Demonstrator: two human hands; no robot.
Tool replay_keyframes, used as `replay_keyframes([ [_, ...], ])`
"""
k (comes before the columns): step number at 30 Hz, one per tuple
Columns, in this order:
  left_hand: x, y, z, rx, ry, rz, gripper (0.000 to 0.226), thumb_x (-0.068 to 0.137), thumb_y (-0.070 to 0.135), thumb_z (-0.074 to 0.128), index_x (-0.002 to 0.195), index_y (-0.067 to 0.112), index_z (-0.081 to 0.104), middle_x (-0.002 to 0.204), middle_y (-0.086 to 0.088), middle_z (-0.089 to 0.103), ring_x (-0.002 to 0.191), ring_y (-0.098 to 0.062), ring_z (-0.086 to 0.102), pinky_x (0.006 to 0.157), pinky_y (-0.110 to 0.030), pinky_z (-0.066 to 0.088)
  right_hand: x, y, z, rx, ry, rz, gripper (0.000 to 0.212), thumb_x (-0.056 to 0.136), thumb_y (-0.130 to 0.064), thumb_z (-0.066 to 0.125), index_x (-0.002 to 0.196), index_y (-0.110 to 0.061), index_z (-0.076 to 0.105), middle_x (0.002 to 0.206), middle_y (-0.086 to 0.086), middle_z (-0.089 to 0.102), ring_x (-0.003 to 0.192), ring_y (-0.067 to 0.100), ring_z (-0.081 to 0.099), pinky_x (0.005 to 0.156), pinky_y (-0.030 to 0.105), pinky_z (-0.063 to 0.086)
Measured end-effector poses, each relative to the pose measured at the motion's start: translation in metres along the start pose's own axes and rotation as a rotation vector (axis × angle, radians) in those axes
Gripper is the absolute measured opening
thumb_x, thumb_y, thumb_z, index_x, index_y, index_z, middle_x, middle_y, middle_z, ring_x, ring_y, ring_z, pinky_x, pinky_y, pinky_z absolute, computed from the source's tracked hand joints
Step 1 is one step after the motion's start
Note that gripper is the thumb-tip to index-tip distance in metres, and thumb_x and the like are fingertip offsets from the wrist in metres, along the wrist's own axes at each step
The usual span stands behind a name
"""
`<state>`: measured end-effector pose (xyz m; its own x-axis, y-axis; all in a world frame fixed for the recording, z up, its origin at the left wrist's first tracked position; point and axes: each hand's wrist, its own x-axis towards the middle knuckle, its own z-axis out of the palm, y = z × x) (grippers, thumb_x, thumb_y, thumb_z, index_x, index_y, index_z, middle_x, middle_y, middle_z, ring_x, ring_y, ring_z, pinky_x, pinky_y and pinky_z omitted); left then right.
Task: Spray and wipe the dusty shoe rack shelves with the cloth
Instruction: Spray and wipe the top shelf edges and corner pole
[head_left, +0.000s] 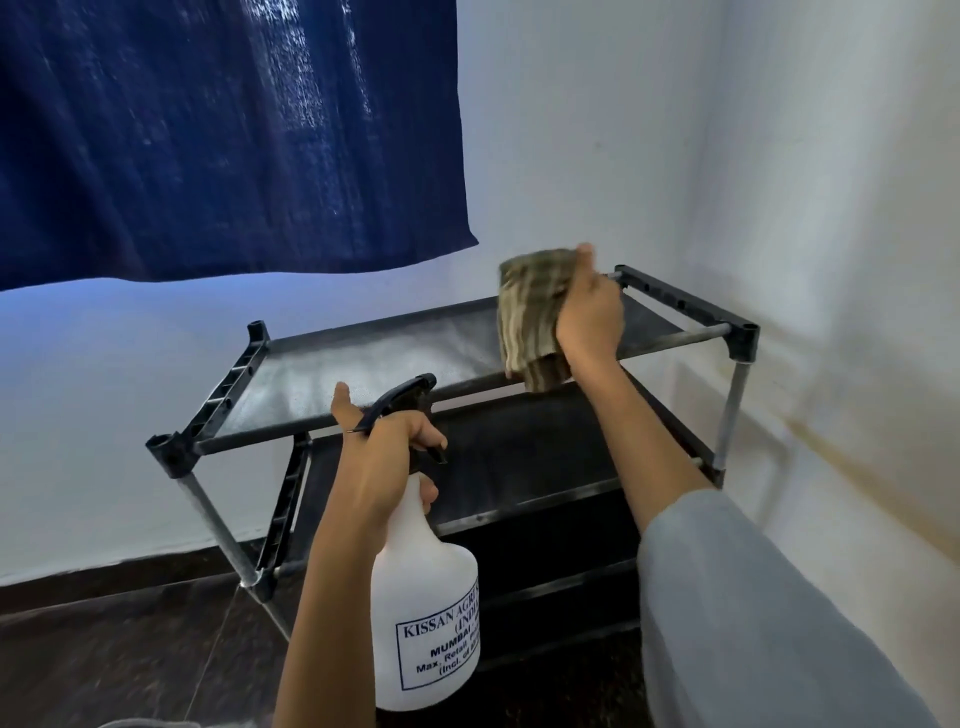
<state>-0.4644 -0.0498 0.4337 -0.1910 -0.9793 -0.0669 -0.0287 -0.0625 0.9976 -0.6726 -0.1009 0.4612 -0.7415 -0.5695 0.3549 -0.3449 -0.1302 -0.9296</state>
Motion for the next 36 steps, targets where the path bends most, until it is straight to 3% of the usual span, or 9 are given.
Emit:
replay_keyframes([
  [3,0.005,-0.005,-0.003,-0.014,0.003,-0.005,0.100,0.079,0.000,0.050,0.149,0.049,-0.002,0.111,-0.026,0.063,0.038,-0.023,0.045,0.045,-0.028,0.042,-0.032,0.006,0.009,0.000,0.246,-0.255,0.037,0.102,-0.038,0.034,0.096,-0.013,0.061,0.087,-0.005,0.058,0.084,0.018,0.060,0.077,0.036,0.050],
  [7,0.011,-0.007,-0.002,-0.037,0.022,0.031,0.100,0.078,0.000,0.050,0.150,0.046,-0.003,0.098,-0.026,0.059,0.039,-0.023,0.044,0.044,-0.028,0.040,-0.097,0.044,0.049,-0.398,0.046,-0.723,0.031,0.084,-0.038,0.052,0.103,-0.018,0.065,0.107,0.001,0.063,0.082,0.021,0.061,0.059,0.032,0.054],
  [10,0.013,-0.010,0.001,-0.017,0.024,0.031,0.099,0.079,0.002,0.050,0.151,0.046,-0.003,0.094,-0.024,0.056,0.039,-0.021,0.046,0.042,-0.028,0.041,-0.105,0.061,0.052,-0.567,0.034,-0.856,0.026,0.080,-0.033,0.068,0.102,-0.019,0.066,0.109,-0.001,0.064,0.075,0.020,0.059,0.051,0.027,0.049],
  [14,0.015,-0.014,0.001,-0.014,0.004,0.001,0.099,0.080,0.001,0.050,0.150,0.048,-0.001,0.109,-0.030,0.062,0.050,-0.025,0.050,0.044,-0.028,0.041,-0.082,0.065,0.021,-0.557,0.175,-0.616,0.030,0.080,-0.040,0.062,0.100,-0.020,0.071,0.102,-0.003,0.066,0.063,0.014,0.057,0.049,0.023,0.048],
  [19,0.018,-0.017,-0.006,-0.024,0.017,0.002,0.099,0.079,0.000,0.050,0.148,0.051,0.001,0.114,-0.027,0.061,0.062,-0.028,0.052,0.041,-0.027,0.041,-0.060,0.073,-0.014,-0.495,0.252,-0.259,0.034,0.090,-0.042,0.055,0.114,-0.020,0.067,0.110,-0.008,0.057,0.080,0.008,0.050,0.065,0.021,0.040],
  [26,0.014,-0.015,0.013,-0.018,-0.016,0.026,0.100,0.078,0.000,0.049,0.151,0.048,0.000,0.101,-0.026,0.061,0.041,-0.023,0.046,0.040,-0.027,0.041,-0.102,0.064,0.023,-0.440,-0.001,-0.664,0.039,0.088,-0.049,0.045,0.098,-0.021,0.069,0.100,-0.006,0.064,0.069,0.012,0.058,0.051,0.026,0.051],
  [32,0.009,-0.020,0.027,0.016,-0.065,0.000,0.100,0.078,-0.001,0.049,0.148,0.053,0.002,0.124,-0.027,0.056,0.037,-0.020,0.047,0.040,-0.028,0.042,-0.046,0.095,-0.034,-0.291,0.354,-0.240,0.034,0.089,-0.040,0.056,0.109,-0.016,0.069,0.102,-0.011,0.055,0.077,0.009,0.053,0.065,0.037,0.058],
  [34,0.010,-0.020,0.027,0.036,-0.063,0.000,0.101,0.078,0.000,0.050,0.147,0.054,0.002,0.123,-0.027,0.057,0.036,-0.020,0.047,0.044,-0.029,0.043,-0.051,0.097,-0.029,-0.261,0.386,-0.247,0.035,0.088,-0.039,0.056,0.107,-0.012,0.069,0.101,-0.006,0.056,0.078,0.009,0.053,0.065,0.037,0.058],
  [36,0.013,-0.020,0.027,0.033,-0.061,0.005,0.101,0.077,0.000,0.050,0.147,0.055,0.003,0.119,-0.026,0.059,0.039,-0.022,0.047,0.046,-0.030,0.043,-0.073,0.094,-0.009,-0.267,0.262,-0.387,0.035,0.088,-0.041,0.055,0.105,-0.014,0.069,0.102,-0.004,0.059,0.077,0.009,0.054,0.064,0.029,0.056],
])
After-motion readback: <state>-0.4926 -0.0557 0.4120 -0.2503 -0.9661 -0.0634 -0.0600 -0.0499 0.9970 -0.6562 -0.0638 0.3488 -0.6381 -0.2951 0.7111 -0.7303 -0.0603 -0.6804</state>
